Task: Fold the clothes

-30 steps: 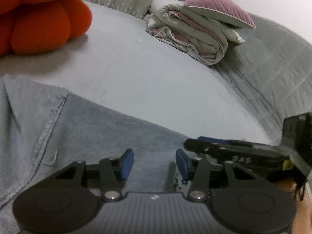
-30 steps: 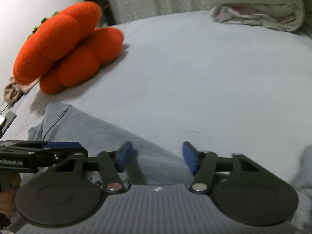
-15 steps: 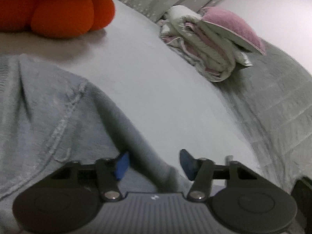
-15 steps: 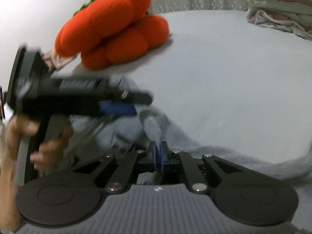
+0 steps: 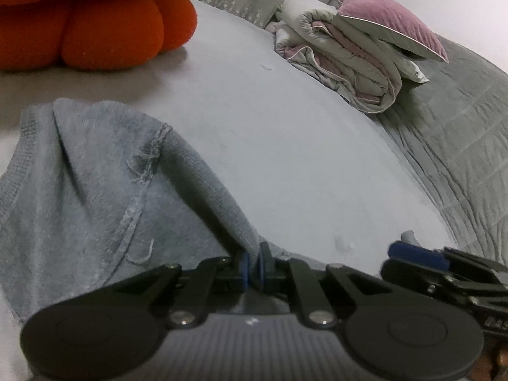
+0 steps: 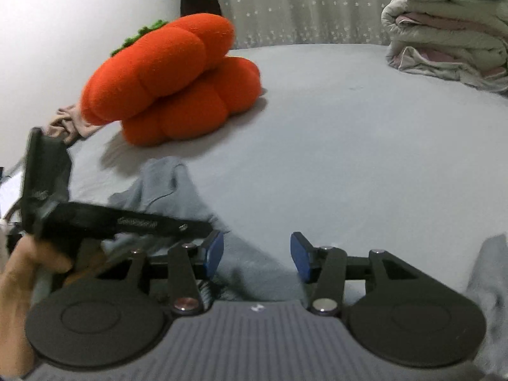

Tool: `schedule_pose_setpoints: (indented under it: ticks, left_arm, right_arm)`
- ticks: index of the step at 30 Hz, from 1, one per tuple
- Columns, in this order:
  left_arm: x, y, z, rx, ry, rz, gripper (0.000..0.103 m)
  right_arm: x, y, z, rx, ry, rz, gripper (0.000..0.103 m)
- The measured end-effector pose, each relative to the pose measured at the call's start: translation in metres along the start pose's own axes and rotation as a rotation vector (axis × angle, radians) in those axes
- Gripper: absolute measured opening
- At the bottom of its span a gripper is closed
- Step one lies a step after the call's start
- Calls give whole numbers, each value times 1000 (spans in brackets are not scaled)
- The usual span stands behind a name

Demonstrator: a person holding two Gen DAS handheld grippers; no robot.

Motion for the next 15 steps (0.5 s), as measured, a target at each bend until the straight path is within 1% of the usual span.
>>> schedule_pose_setpoints:
  ticks: [2,3,5,7,10,12,13,15]
  left_arm:
    - [0,1,-1,10,0,-3,6]
    - [0,2,-1,15,0,-5,6]
    - [-1,3,-2,27,1,-13,6]
    - [-1,3,-3,37,1,-19,6]
    - [0,1,-2,37,0,-17,6]
    - [0,0,-2,34,-1,-13,6]
    - [-1,-1,-2,34,-1,-12,6]
    - [-1,0,-4,34,-2,-10,6]
  right_arm:
    - [-2,-3,8,18,33,-32,51]
    - [-1,-5,11,45,54,-45,51]
    - [4,-16,13,109,86,-31,51]
    - [13,-28,12,149,110,7,51]
    - [27,-39,10,144,172,53,52]
    - [35,-38,9,122,177,71,51]
    - [37,-36,8,125,174,63,51]
    - [40,-30,7,125,164,53,41]
Point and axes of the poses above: each gripper's, at about its wrist camera, not at the fingertips, and z roughly the way its jaws point, y to its left, x to its underside, the point moved 1 cm from there along z, roughly the way its jaws point, and after that the axes turned 11 degrees about -z, right-handed, at the moved point
